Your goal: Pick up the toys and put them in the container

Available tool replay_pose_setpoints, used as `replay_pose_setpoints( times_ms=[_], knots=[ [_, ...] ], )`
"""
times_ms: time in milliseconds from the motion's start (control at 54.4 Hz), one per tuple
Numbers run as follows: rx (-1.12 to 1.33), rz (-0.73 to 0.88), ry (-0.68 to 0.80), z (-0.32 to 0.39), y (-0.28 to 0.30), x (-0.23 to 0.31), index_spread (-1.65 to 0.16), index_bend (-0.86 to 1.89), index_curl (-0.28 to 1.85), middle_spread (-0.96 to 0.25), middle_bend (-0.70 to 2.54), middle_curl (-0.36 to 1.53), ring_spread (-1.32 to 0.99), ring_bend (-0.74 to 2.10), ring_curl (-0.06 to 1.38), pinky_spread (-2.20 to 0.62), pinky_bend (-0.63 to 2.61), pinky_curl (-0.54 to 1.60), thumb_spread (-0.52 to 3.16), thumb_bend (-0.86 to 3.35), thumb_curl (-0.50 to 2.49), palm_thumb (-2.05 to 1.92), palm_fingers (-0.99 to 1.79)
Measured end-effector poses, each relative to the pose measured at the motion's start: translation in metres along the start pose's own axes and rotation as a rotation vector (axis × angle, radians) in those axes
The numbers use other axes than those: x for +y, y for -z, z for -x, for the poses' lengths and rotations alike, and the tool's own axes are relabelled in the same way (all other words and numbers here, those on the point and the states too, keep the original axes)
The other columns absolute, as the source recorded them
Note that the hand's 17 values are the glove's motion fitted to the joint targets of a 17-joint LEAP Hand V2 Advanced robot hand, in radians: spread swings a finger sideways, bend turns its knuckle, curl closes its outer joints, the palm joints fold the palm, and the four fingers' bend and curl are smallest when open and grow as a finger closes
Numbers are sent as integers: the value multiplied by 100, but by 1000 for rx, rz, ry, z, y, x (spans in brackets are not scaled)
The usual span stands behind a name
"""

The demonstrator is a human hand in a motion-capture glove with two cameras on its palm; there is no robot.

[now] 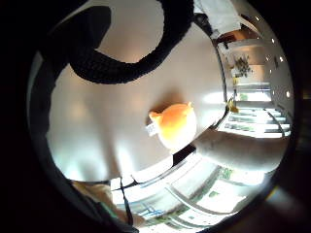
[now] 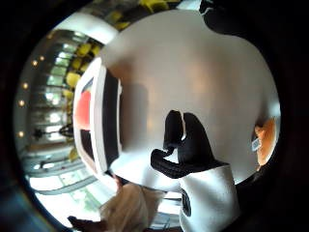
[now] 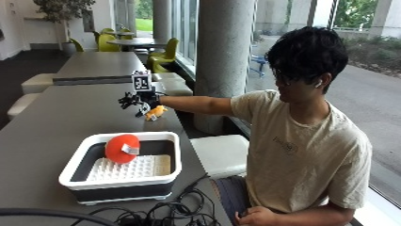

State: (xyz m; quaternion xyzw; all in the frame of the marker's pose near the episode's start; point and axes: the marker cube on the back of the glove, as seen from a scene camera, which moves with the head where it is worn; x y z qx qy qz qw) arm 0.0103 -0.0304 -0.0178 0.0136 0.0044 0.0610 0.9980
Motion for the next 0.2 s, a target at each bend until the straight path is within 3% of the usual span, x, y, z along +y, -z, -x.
replay_pose_setpoints(
  times_ms=[202],
  knots=[
    [11,-2,14,-1,2,0,-33,22,52,-9,14,25,-11,18,33,-7,92,37,141,-1,34,17,-6]
  ],
)
